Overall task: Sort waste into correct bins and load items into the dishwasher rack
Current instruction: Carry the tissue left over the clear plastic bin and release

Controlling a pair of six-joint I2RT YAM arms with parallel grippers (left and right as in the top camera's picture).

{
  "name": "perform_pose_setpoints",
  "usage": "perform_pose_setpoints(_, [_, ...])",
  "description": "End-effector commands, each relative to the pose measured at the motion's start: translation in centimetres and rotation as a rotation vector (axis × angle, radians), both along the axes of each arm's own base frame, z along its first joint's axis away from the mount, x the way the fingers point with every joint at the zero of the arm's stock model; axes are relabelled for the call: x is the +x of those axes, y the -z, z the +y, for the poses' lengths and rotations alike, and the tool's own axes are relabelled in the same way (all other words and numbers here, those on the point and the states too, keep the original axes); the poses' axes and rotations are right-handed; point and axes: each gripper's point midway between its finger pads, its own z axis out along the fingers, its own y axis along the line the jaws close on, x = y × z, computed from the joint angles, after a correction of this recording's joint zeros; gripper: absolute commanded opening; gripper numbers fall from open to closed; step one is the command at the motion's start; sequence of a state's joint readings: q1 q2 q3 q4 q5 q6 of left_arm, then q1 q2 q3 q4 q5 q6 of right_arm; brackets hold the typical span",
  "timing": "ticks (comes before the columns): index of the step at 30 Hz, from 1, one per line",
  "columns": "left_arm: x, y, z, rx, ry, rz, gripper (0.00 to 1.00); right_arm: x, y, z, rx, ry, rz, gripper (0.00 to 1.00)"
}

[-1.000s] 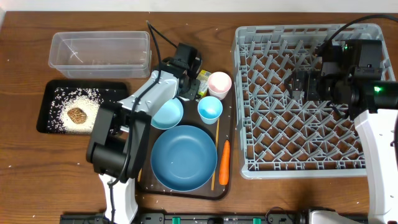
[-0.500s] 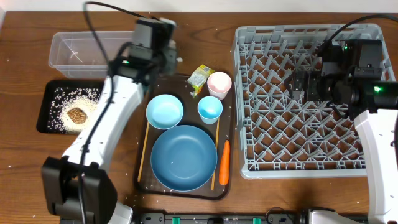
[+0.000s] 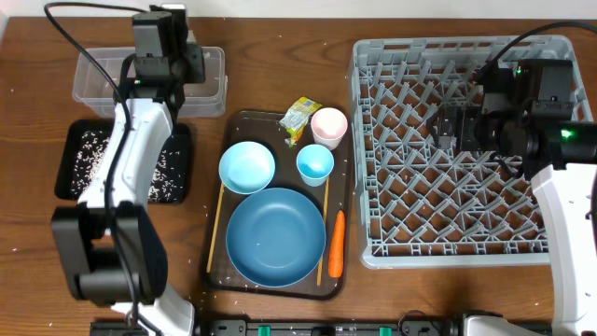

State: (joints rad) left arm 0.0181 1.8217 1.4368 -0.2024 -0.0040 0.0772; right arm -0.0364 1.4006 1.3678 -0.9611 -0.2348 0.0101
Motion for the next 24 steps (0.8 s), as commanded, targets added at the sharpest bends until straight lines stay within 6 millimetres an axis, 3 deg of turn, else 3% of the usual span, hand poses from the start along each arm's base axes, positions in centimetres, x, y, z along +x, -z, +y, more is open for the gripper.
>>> perform_pose_setpoints(1, [0.9, 2.4, 0.5, -0.001, -0.016, 0.027, 0.59, 0.2, 0.3, -0.3, -0.005, -0.001, 0.007, 0.99])
perform_pose_setpoints(3, [1.4, 3.0, 0.5, -0.001, -0.017, 0.026, 0.99, 0.2, 0.3, -0.3, -0.005, -0.001, 0.009, 0.99])
perform_pose_setpoints(8, [1.6, 2.6, 0.5, -0.001, -0.016, 0.009, 0.98, 0.2, 0.4, -0.3, -0.005, -0.001, 0.009, 0.99])
perform_pose_setpoints(11, [0.9, 1.7, -0.6, -0.012, 0.012, 0.014, 0.98, 0.2, 0.4, -0.3, -0.005, -0.001, 0.008, 0.99])
perform_pose_setpoints(15, [-1.5, 0.2, -4.4, -0.076, 0.129, 0.062, 0.98, 0.3, 0.3, -0.3, -0.005, -0.001, 0.005, 0.99])
perform_pose_setpoints(17, [-3.5, 0.0, -7.3, -0.115, 0.216, 0.117, 0.98, 0.3, 0.3, -0.3, -0.006, 0.0, 0.005, 0.99])
perform_pose_setpoints(24, [-7.8, 3.6, -14.5, -0.122, 0.437, 0.295, 0.98, 0.4, 0.6, -0.3, -0.004, -0.001, 0.012, 0.99])
